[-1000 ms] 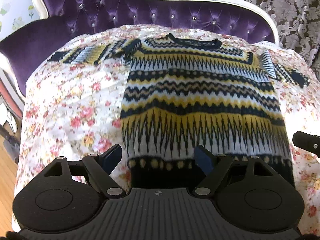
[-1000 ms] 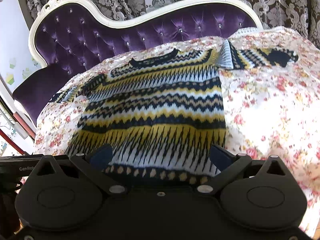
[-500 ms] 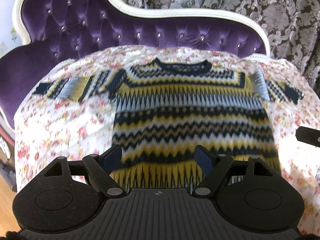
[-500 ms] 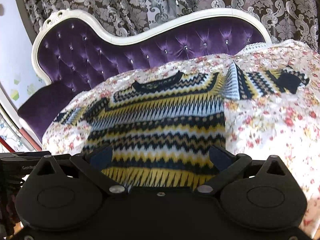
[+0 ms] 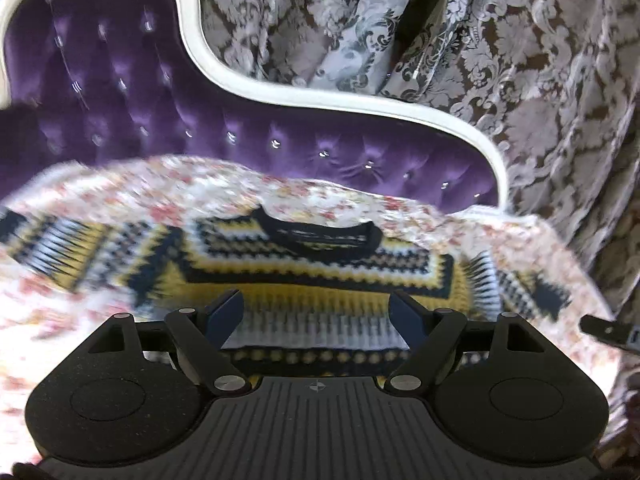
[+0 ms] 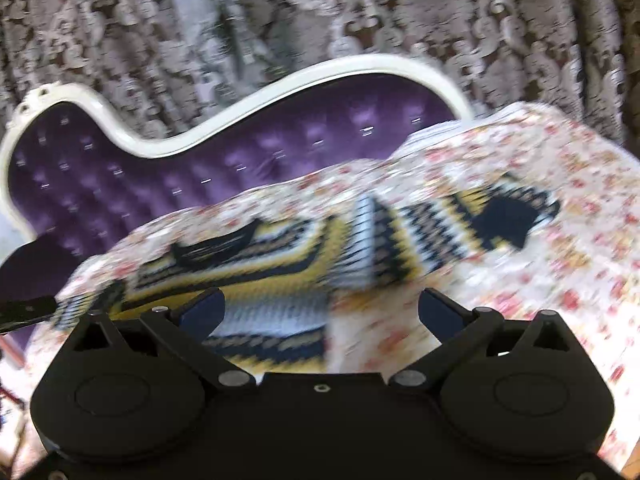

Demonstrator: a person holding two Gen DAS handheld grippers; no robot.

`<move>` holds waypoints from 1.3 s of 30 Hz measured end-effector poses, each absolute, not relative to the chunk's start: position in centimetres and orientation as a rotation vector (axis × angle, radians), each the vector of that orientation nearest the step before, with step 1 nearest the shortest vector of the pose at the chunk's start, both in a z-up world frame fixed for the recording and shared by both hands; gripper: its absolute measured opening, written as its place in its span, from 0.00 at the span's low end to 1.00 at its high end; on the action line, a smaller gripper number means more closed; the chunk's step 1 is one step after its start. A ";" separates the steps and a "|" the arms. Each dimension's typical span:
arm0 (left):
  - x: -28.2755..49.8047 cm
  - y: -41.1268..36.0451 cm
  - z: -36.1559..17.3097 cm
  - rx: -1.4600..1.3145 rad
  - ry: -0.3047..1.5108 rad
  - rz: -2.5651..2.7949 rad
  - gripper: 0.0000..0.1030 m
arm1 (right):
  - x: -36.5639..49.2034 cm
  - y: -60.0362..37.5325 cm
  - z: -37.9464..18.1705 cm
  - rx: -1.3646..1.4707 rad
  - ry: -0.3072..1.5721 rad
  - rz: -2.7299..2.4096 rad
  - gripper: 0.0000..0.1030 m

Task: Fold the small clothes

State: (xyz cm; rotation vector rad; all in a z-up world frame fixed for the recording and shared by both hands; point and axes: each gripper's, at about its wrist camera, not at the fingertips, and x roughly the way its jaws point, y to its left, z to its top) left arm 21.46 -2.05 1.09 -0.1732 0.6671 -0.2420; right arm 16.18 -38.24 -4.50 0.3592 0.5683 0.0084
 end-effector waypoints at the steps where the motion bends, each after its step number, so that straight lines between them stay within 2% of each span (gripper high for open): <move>1: 22.2 -2.3 0.4 -0.177 0.685 -0.228 0.76 | 16.8 -39.2 -5.0 0.361 0.566 -0.018 0.99; 11: 27.2 -5.2 -4.8 -0.023 0.674 -0.099 0.76 | 23.0 -46.5 -9.3 0.252 0.564 -0.273 0.99; 13: 28.0 -5.5 -6.0 -0.005 0.671 -0.078 0.76 | 24.2 -46.7 -9.7 0.201 0.560 -0.279 0.92; 15: 28.5 -5.7 -7.2 0.009 0.670 -0.061 0.76 | 25.6 -46.7 -10.3 0.144 0.565 -0.259 0.75; 16: 28.8 -5.8 -7.9 0.018 0.675 -0.054 0.76 | 26.3 -46.5 -10.6 0.122 0.566 -0.254 0.74; 20: 29.4 -6.0 -10.4 0.038 0.693 -0.049 0.78 | 28.2 -45.8 -12.1 0.054 0.558 -0.252 0.73; 28: 29.2 -6.0 -11.3 0.047 0.669 -0.061 0.86 | 29.0 -46.8 -14.9 -0.002 0.583 -0.320 0.72; 29: 29.2 -6.1 -11.3 0.052 0.670 -0.061 0.87 | 28.9 -47.3 -14.8 0.014 0.583 -0.328 0.65; 30: 29.2 -6.1 -11.3 0.052 0.671 -0.061 0.87 | 28.8 -47.8 -14.8 0.031 0.583 -0.326 0.53; 31: 29.2 -6.1 -11.4 0.050 0.672 -0.061 0.87 | 28.8 -48.4 -14.6 0.046 0.588 -0.327 0.46; 32: 29.2 -6.0 -11.5 0.047 0.671 -0.062 0.88 | 28.8 -48.7 -14.4 0.052 0.594 -0.327 0.28; 33: 29.2 -6.0 -11.5 0.045 0.668 -0.062 0.88 | 28.8 -49.1 -14.0 0.065 0.605 -0.320 0.18; 39: 29.1 -6.0 -11.5 0.045 0.668 -0.063 0.88 | 28.2 -51.0 -9.2 0.168 0.621 -0.298 0.17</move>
